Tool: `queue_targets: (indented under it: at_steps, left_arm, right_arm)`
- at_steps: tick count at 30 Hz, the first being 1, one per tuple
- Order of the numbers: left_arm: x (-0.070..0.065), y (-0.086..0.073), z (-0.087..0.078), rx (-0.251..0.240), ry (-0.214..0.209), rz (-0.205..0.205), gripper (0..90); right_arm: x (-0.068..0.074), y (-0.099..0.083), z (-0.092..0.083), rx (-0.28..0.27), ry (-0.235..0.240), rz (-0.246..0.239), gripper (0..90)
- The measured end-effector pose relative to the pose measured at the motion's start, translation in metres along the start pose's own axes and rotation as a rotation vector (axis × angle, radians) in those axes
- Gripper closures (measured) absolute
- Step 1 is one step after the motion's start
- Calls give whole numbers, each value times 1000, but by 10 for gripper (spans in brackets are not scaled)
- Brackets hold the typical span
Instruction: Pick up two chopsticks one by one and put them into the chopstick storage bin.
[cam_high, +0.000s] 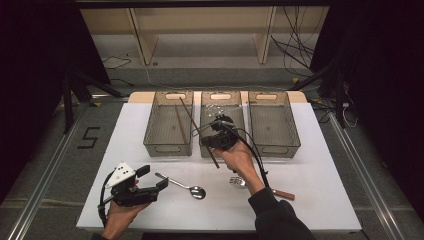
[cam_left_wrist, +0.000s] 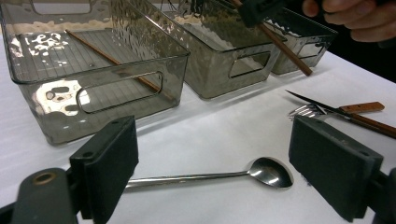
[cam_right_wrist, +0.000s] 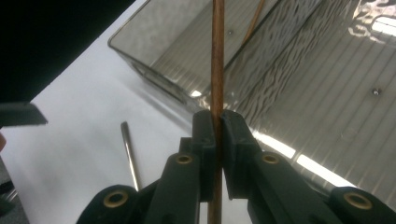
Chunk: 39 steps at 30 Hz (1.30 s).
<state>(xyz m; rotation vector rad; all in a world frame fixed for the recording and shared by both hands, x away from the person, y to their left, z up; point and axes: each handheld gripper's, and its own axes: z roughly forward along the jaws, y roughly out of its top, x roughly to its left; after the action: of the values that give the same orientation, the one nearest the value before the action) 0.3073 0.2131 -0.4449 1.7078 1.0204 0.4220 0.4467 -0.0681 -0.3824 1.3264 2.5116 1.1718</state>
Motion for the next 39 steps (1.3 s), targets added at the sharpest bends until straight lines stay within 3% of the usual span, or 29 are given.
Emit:
queue_targets:
  at_steps: [23, 39]
  left_arm:
    - [0, 0, 0, -5, -6, -3, 155]
    - [0, 1, -1, -12, -9, -10, 155]
  right_arm:
    - [7, 46, 31, -25, 17, 28, 850]
    - [13, 70, 52, 1, 16, 20, 850]
